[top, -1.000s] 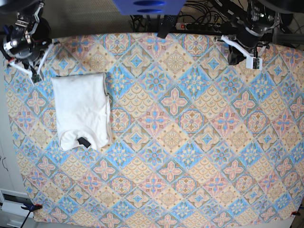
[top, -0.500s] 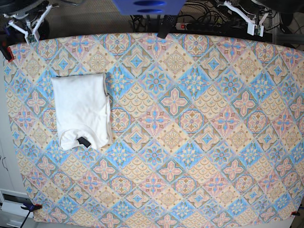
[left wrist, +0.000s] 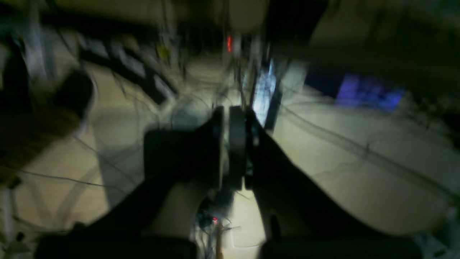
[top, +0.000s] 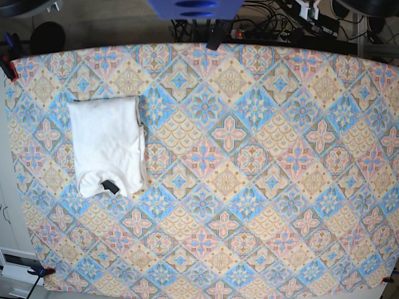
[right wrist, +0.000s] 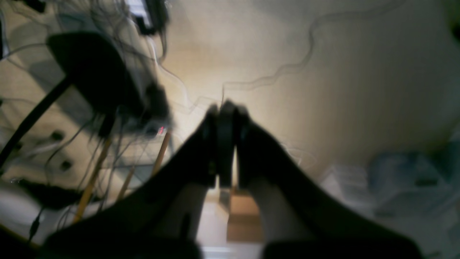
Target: Fold the T-shirt properly
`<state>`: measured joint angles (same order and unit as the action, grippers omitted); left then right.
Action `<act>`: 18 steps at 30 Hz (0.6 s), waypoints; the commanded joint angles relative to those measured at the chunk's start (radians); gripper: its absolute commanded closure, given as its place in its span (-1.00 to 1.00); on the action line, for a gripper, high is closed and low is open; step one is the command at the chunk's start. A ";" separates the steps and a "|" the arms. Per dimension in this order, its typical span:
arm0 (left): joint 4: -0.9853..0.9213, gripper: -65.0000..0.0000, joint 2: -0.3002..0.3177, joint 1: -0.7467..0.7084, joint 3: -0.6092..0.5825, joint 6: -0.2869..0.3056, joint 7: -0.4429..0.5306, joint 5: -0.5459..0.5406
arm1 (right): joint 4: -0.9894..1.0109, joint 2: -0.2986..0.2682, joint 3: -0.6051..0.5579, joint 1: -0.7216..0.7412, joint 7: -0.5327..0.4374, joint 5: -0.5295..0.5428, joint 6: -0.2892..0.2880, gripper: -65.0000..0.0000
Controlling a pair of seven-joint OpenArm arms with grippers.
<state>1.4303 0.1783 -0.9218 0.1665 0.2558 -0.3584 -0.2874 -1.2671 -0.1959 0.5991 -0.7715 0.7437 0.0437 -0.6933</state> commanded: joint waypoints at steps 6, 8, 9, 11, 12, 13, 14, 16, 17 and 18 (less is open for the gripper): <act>-0.374 0.96 0.005 0.211 -0.049 0.001 0.019 -0.005 | 0.235 -0.012 -0.001 0.139 -0.152 -0.167 -0.005 1.00; -0.461 0.96 0.005 0.260 -0.049 0.001 0.043 0.001 | 0.346 -0.015 -0.005 0.183 -0.187 -0.169 -0.005 1.00; -0.494 0.96 0.005 0.280 -0.055 0.001 0.075 0.009 | 0.401 -0.015 -0.005 0.209 -0.210 -0.173 -0.005 1.00; -0.552 0.96 0.005 0.307 -0.098 0.001 0.135 0.034 | 0.493 -0.017 -0.006 0.246 -0.266 -0.189 -0.005 1.00; -0.578 0.96 0.005 0.323 -0.120 0.001 0.158 0.047 | 0.534 -0.017 -0.008 0.261 -0.299 -0.204 -0.005 1.00; -0.607 0.96 0.007 0.340 -0.141 0.001 0.181 0.058 | 0.568 -0.017 -0.008 0.275 -0.338 -0.229 -0.005 1.00; -0.646 0.96 0.008 0.359 -0.166 0.001 0.206 0.070 | 0.610 -0.017 -0.008 0.295 -0.379 -0.264 -0.005 1.00; -0.727 0.96 0.007 0.396 -0.193 0.001 0.238 0.087 | 0.682 -0.015 -0.008 0.320 -0.445 -0.314 -0.005 1.00; -0.773 0.96 0.007 0.429 -0.207 0.001 0.252 0.096 | 0.722 -0.015 -0.008 0.330 -0.477 -0.324 -0.005 1.00; -0.817 0.96 0.005 0.455 -0.218 0.001 0.258 0.099 | 0.757 -0.015 -0.008 0.338 -0.502 -0.324 -0.005 1.00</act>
<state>0.6064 0.1741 -0.4610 -0.0536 0.2577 -0.1047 -0.1837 -0.5060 -0.2001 0.5892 -0.4114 0.2253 -0.2741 -0.6949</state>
